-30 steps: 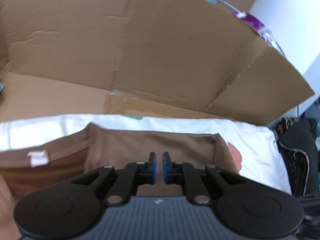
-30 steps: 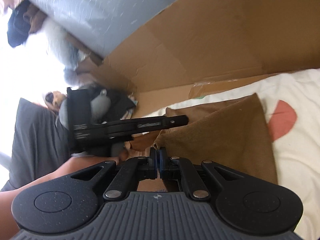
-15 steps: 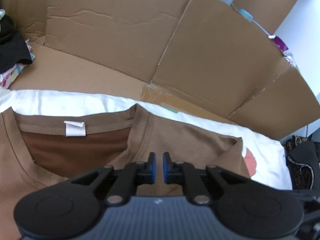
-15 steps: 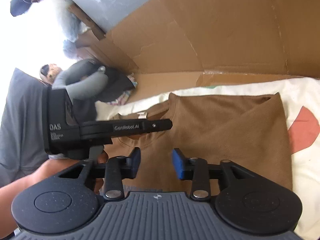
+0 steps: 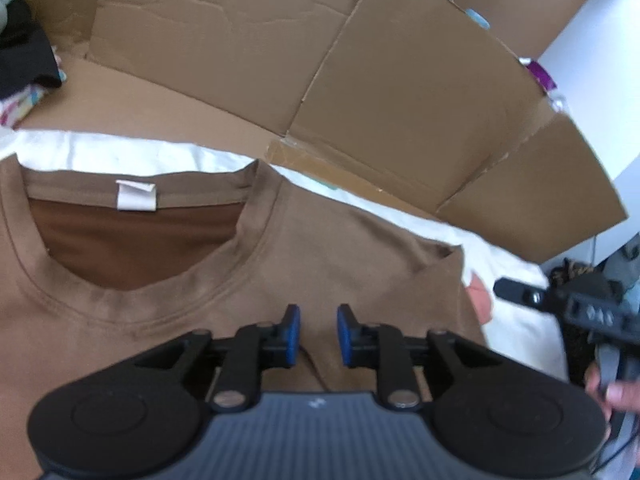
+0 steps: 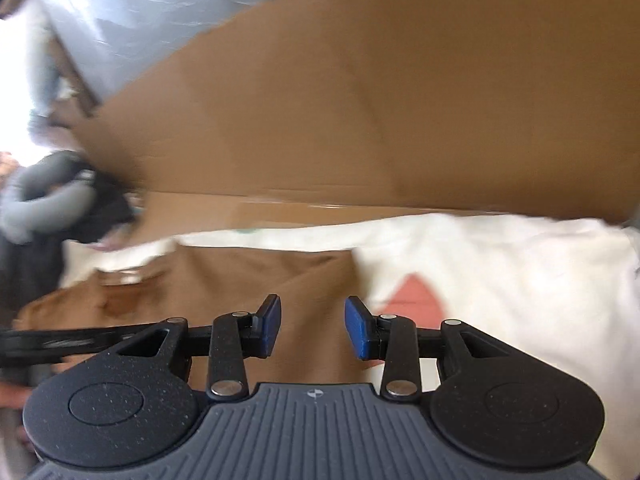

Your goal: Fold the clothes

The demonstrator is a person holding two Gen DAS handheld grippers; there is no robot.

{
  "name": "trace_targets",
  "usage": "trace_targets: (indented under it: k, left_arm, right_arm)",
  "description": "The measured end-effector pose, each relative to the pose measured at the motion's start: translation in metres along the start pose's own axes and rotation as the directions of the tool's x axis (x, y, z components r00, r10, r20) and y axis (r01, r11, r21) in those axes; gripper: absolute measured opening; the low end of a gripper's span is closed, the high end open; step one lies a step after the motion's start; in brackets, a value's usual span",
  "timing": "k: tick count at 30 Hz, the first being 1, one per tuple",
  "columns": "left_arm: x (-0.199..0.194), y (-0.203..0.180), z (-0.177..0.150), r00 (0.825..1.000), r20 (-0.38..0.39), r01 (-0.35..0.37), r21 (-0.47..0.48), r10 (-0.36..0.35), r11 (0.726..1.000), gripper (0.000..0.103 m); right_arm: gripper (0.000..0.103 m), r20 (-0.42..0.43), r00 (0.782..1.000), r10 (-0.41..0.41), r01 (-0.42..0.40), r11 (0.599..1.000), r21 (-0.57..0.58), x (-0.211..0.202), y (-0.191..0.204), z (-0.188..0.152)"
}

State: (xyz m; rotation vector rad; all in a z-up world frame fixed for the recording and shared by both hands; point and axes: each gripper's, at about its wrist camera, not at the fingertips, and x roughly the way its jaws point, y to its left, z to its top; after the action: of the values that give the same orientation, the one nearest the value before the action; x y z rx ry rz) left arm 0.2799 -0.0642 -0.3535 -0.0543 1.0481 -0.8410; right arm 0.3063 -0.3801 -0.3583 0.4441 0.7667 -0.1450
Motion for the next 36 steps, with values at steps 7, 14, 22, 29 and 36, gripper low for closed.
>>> trace_targets:
  k: [7,14,22,29,36]
  left_arm:
    - [0.002,-0.003,-0.012,1.0,-0.01,-0.008,0.006,0.009,1.0,0.026]
    - [0.005,0.003,-0.016,1.0,-0.001,-0.021,-0.028,0.021,0.999,0.004]
    - [-0.01,-0.003,-0.011,0.995,0.077,-0.062,-0.011,0.062,0.998,0.001]
    - [0.008,-0.005,-0.011,0.992,0.009,-0.125,0.005,0.125,0.992,0.002]
    - [-0.014,-0.002,-0.013,0.996,0.027,-0.08,-0.074,0.082,0.994,0.012]
  right_arm:
    - [0.039,-0.033,0.998,-0.061,0.06,0.997,-0.044,0.032,-0.013,0.015]
    - [0.038,-0.064,0.995,-0.073,0.067,0.993,-0.095,0.058,-0.009,0.021]
    - [0.037,-0.097,0.991,-0.095,0.079,0.985,-0.155,0.073,-0.005,0.025]
    - [0.037,-0.107,0.986,-0.131,0.105,0.97,-0.218,0.078,-0.001,0.026]
    - [0.037,-0.097,0.994,-0.058,0.046,0.992,-0.116,0.045,-0.011,0.037]
